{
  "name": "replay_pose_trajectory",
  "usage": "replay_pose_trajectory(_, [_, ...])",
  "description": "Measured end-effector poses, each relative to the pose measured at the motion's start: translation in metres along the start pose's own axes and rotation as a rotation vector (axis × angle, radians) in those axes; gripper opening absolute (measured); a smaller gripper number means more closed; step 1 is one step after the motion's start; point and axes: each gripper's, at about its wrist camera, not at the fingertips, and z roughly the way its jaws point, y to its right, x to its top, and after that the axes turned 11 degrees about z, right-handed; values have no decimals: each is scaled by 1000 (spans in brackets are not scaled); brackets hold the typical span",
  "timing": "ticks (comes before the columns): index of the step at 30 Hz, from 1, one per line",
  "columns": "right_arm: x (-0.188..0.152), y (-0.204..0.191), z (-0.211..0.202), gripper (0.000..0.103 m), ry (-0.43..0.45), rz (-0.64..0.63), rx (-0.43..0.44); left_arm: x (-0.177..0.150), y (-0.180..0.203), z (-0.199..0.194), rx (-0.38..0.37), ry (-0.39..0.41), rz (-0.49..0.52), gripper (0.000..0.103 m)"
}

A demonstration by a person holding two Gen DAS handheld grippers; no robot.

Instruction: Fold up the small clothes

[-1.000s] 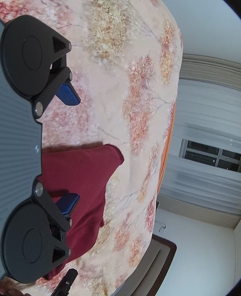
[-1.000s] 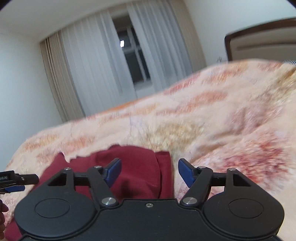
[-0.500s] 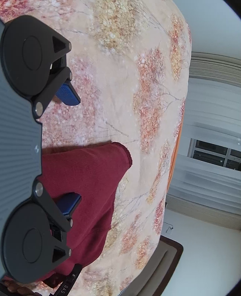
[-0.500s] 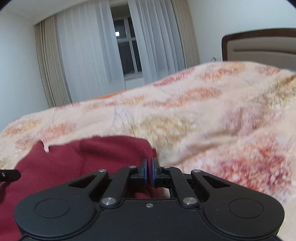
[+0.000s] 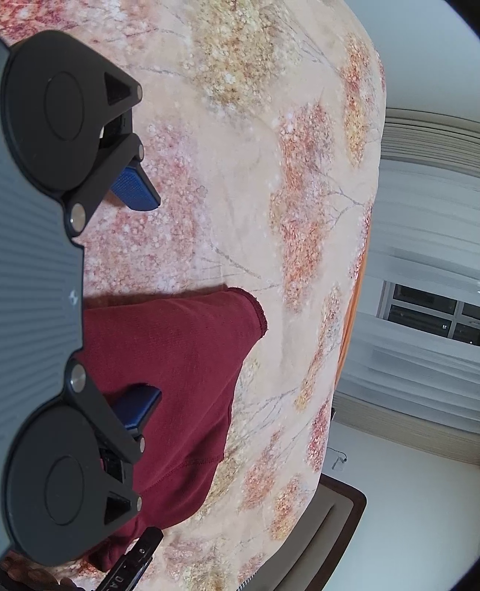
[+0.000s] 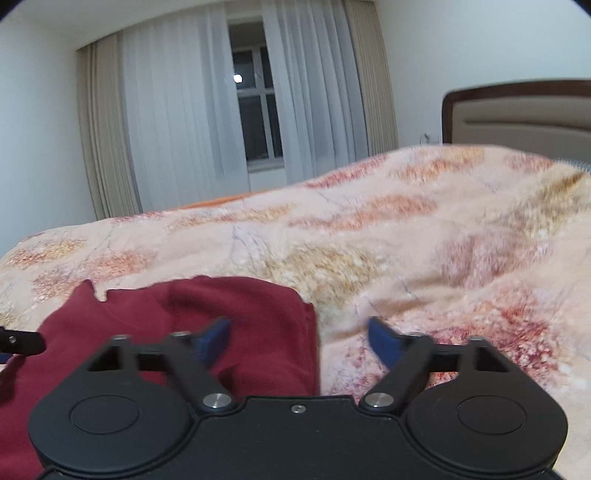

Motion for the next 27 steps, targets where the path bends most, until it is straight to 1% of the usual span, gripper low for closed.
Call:
replay_pose_trajectory(1, [-2, -3, -6, 101, 12, -6, 6, 0, 1, -3, -5, 2, 2, 103])
replay_pose_trajectory(2, [-4, -6, -12, 102, 22, -11, 8, -1, 2, -6, -10, 7, 5, 103])
replay_pose_trajectory(4, [-10, -10, -22, 102, 27, -19, 8, -3, 3, -12, -30, 22, 14, 103])
replay_pose_trajectory(7, [-19, -13, -34, 102, 3, -6, 23, -8, 5, -18, -70, 26, 23, 103])
replay_pose_trajectory(12, [-36, -14, -50, 102, -45, 27, 41, -25, 10, -25, -84, 19, 39, 102])
replay_pose_trajectory(15, [-45, -13, -53, 102, -74, 34, 32, -40, 7, -26, -89, 26, 4, 102])
replay_pose_trajectory(17, [-50, -12, -52, 102, -97, 41, 24, -49, -1, -23, -115, 30, -48, 102])
replay_pose_trajectory(19, [-52, -10, -52, 102, -107, 54, 26, -56, -7, -22, -140, 43, -77, 102])
replay_pose_trajectory(27, [-63, -8, -57, 102, -102, 67, 9, -59, -6, -21, -142, 52, -77, 102])
